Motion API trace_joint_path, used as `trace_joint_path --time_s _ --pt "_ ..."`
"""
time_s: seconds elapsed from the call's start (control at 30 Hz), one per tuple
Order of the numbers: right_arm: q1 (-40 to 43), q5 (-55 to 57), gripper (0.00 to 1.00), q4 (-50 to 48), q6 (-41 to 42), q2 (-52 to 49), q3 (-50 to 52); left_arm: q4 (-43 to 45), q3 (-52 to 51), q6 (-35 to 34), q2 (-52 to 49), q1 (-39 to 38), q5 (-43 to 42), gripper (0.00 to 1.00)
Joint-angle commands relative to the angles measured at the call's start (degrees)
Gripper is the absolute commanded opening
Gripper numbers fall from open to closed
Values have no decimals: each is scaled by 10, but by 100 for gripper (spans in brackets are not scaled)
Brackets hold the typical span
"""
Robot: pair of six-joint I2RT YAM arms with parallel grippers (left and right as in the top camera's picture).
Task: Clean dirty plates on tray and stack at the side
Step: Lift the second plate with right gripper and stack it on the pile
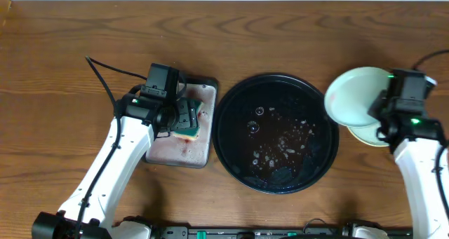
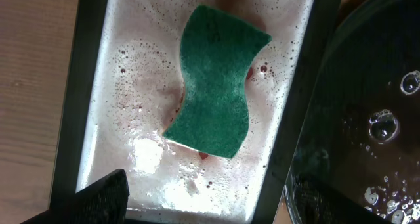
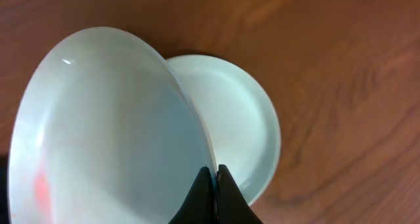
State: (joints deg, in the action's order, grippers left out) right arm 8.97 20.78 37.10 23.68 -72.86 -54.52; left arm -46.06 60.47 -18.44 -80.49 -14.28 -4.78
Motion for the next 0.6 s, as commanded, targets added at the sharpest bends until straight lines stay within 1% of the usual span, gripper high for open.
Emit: trace_joint_path --time_s 0.0,0.1,0.23,0.27,0.3,0.33,0.37,0.4,0.43,0.53,0.57 --pt "71 -81 1 0 16 -26 -1 0 7 -7 -5 3 -2 81" --pt "118 -104 1 -2 16 -50 -1 0 7 -7 -5 3 -2 81" --pt "151 -132 2 -9 16 -74 -1 0 7 -7 -5 3 -2 81" --pt "156 -144 17 -16 16 -76 -1 0 7 -7 -5 3 -2 81" --pt "159 -167 41 -25 16 -76 -1 0 7 -7 -5 3 -2 81" --pt "160 -187 59 -33 16 -76 -1 0 7 -7 -5 3 -2 81" --pt "160 -224 70 -48 15 -76 -1 1 7 -7 -5 3 -2 81" --pt "160 -266 73 -59 5 -76 -1 1 7 -7 -5 3 -2 81" --pt "158 -310 73 -71 -11 -77 -1 3 7 -7 -5 3 -2 81" --pt "145 -490 72 -109 -88 -77 -1 9 7 -7 -5 3 -2 81" --pt "136 -553 71 -116 -127 -77 -1 11 7 -7 -5 3 -2 81"
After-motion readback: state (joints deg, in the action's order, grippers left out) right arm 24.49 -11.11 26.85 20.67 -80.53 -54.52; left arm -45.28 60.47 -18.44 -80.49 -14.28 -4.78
